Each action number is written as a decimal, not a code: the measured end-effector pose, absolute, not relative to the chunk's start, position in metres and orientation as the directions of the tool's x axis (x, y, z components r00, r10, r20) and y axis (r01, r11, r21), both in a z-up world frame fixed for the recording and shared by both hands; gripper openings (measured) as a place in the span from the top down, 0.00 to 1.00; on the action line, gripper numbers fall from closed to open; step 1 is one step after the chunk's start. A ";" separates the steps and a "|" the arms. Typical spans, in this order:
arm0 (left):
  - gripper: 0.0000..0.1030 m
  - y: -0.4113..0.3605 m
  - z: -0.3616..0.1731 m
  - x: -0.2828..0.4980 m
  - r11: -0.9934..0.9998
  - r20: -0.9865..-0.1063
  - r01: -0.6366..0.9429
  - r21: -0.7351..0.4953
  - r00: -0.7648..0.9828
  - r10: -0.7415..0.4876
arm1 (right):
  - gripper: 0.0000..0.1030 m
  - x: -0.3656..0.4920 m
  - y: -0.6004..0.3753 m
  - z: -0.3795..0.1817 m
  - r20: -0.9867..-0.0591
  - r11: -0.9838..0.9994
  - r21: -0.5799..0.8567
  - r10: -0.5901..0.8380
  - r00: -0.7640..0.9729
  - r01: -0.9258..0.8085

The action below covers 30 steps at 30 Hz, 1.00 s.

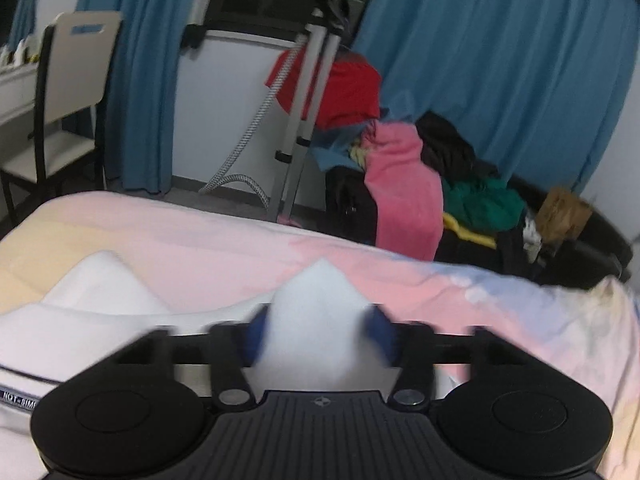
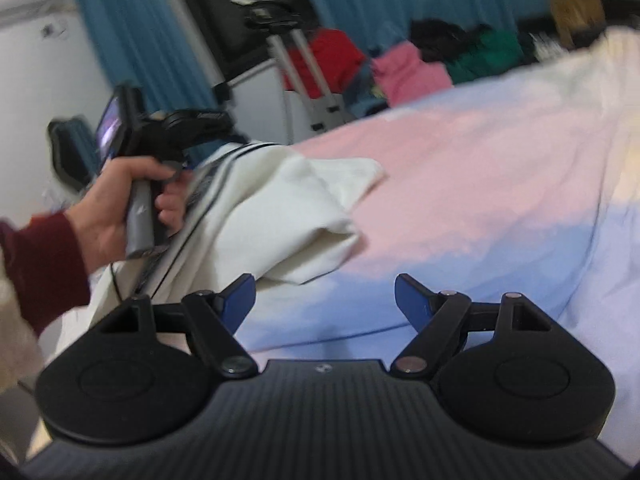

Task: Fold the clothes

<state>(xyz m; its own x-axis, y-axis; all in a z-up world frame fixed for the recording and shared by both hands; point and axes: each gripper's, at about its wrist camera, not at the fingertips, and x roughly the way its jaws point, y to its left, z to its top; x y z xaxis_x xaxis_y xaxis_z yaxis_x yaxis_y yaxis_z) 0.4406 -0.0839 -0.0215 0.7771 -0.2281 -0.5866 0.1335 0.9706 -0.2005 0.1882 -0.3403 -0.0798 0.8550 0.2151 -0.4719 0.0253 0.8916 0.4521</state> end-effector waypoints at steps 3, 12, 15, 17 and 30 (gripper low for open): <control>0.94 -0.104 -0.012 0.410 0.975 -0.541 0.194 -0.112 0.811 -0.223 | 0.23 0.195 -0.347 -0.087 -0.482 0.867 0.494 0.214 0.849 0.062; 0.95 -0.110 0.016 0.219 0.925 -0.390 0.379 -0.030 0.848 -0.359 | 0.23 0.167 -0.335 -0.068 -0.427 0.890 0.456 0.192 0.884 0.027; 0.95 -0.098 0.002 0.150 0.913 -0.397 0.404 -0.051 0.831 -0.390 | 0.23 0.151 -0.333 -0.059 -0.402 0.895 0.447 0.196 0.894 0.005; 0.95 -0.087 -0.017 0.117 0.915 -0.420 0.398 -0.058 0.822 -0.385 | 0.23 0.140 -0.330 -0.054 -0.393 0.900 0.435 0.194 0.899 -0.004; 0.95 -0.040 -0.063 0.078 0.932 -0.532 0.272 -0.238 0.766 -0.359 | 0.57 0.123 -0.303 -0.049 -0.458 0.864 0.502 0.312 0.832 -0.048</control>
